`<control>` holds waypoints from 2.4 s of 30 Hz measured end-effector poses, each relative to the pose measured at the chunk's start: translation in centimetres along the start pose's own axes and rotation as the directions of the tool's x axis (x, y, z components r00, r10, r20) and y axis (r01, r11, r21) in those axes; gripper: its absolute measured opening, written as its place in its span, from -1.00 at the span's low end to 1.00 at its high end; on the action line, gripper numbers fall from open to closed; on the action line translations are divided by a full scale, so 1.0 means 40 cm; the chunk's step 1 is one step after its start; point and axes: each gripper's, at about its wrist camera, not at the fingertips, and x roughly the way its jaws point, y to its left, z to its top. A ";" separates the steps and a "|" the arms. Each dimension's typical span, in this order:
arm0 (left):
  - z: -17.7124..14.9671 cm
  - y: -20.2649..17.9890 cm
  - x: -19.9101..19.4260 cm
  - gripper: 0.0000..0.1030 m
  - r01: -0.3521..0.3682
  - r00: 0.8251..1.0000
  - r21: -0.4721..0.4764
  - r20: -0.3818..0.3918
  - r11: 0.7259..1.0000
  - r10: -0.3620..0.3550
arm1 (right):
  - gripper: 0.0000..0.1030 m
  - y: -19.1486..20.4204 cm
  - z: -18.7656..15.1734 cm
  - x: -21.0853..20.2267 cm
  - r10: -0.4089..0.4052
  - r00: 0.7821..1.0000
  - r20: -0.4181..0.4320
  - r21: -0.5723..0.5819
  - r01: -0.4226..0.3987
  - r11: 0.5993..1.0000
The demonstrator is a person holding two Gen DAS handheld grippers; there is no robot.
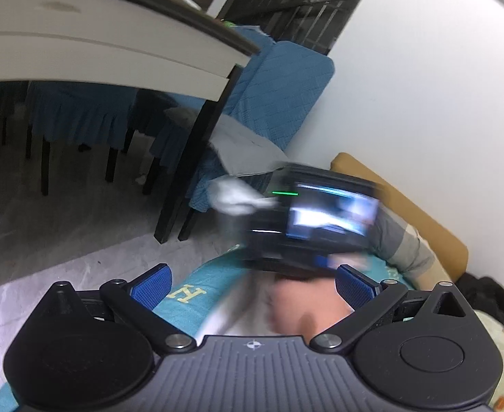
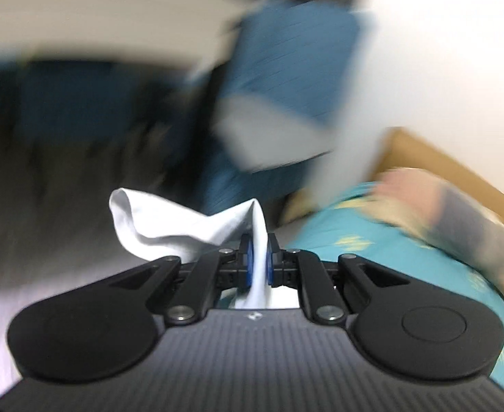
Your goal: Fold clothes
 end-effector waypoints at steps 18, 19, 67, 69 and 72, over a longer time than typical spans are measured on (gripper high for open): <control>-0.113 -0.145 0.064 0.99 0.013 0.995 0.242 -0.096 0.970 0.011 | 0.64 -0.490 -0.295 -0.073 -0.054 0.972 -0.227 0.520 0.168 0.838; -0.114 -0.149 0.060 0.99 0.006 0.996 0.256 -0.085 0.967 0.017 | 0.64 -0.491 -0.284 -0.095 -0.038 0.975 -0.220 0.522 0.151 0.839; -0.128 0.383 -0.053 0.32 0.443 0.677 0.082 -0.684 0.893 -0.273 | 0.64 -0.499 -0.457 -0.907 0.169 0.966 -0.194 0.720 0.023 0.693; -0.157 0.354 -0.060 0.19 0.490 0.645 0.134 -0.720 0.861 -0.256 | 0.64 -0.498 -0.460 -0.905 0.176 0.964 -0.199 0.725 0.024 0.688; -0.177 0.306 -0.067 -0.26 0.536 0.629 0.239 -0.753 0.810 -0.193 | 0.64 -0.499 -0.464 -0.900 0.184 0.961 -0.208 0.726 0.025 0.687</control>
